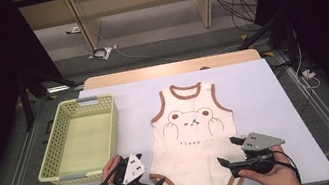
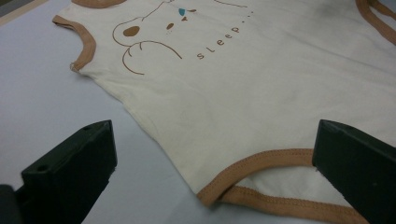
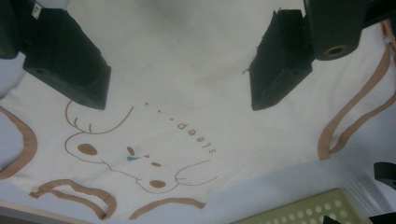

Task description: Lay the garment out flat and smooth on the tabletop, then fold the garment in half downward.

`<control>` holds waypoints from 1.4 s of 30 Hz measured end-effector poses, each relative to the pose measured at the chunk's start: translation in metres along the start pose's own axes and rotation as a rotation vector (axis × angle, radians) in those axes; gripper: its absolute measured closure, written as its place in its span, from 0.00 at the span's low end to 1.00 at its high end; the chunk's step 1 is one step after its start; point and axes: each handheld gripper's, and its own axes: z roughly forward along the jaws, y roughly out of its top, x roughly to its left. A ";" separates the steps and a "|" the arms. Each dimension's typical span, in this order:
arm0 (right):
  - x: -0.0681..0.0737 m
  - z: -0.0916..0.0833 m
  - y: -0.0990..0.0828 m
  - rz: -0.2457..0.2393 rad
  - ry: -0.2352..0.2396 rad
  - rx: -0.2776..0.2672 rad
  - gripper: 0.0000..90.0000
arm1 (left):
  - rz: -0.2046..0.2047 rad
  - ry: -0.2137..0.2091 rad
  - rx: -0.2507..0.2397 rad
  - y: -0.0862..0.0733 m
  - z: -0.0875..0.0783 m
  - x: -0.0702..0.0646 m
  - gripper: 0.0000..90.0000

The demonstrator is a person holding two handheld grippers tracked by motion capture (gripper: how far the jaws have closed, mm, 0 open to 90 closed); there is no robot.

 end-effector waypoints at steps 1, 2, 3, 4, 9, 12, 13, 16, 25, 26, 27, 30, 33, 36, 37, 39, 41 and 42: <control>0.000 0.000 0.000 0.001 -0.002 -0.003 0.24 | 0.000 0.001 -0.001 0.000 0.000 0.000 0.00; 0.000 0.000 0.000 0.001 -0.003 -0.004 0.24 | 0.002 0.001 -0.003 0.000 0.000 -0.001 0.00; 0.000 -0.001 0.000 0.000 -0.006 -0.006 0.24 | 0.003 0.000 -0.004 0.001 0.000 -0.001 0.00; -0.001 -0.001 0.000 -0.001 -0.010 -0.009 0.24 | 0.004 0.000 -0.004 0.001 0.000 -0.001 0.00; -0.002 -0.003 0.001 0.001 -0.019 -0.018 0.24 | 0.004 0.000 -0.004 0.000 0.000 -0.001 0.00; -0.003 -0.002 0.000 0.008 -0.020 -0.015 0.25 | 0.001 0.000 -0.001 0.000 0.001 0.000 0.00; -0.003 -0.002 0.000 0.009 -0.021 -0.016 0.24 | -0.001 -0.001 -0.001 0.000 0.001 0.000 0.00; -0.004 -0.002 0.001 0.011 -0.026 -0.023 0.24 | -0.006 -0.003 -0.007 0.000 0.001 0.001 0.00; -0.003 -0.003 0.003 -0.057 -0.018 -0.001 0.20 | -0.036 0.023 0.002 0.004 0.001 0.003 0.06; -0.002 -0.003 0.003 -0.065 -0.019 0.000 0.20 | -0.045 0.024 -0.004 0.005 0.001 0.004 0.08; -0.002 -0.004 0.003 -0.071 -0.022 -0.001 0.20 | -0.045 0.023 -0.003 0.006 0.001 0.004 0.10; -0.004 -0.005 0.004 -0.065 -0.035 -0.003 0.24 | -0.052 0.050 0.012 0.011 0.003 0.007 0.17; -0.009 -0.005 0.007 -0.056 -0.053 -0.003 0.25 | -0.059 0.052 0.011 0.015 0.005 0.011 0.17; -0.017 -0.005 0.009 -0.043 -0.082 -0.010 0.28 | -0.066 0.062 0.013 0.021 0.008 0.017 0.19; -0.021 -0.004 0.010 -0.042 -0.095 -0.017 0.29 | -0.072 0.064 0.008 0.023 0.009 0.019 0.20; -0.028 -0.003 0.013 -0.030 -0.116 -0.014 0.31 | -0.076 0.072 0.004 0.029 0.013 0.025 0.22; -0.036 0.000 0.015 -0.028 -0.134 -0.010 0.32 | -0.085 0.085 0.003 0.035 0.018 0.031 0.24; -0.040 0.002 0.017 -0.023 -0.144 -0.009 0.33 | -0.088 0.093 0.001 0.038 0.021 0.035 0.25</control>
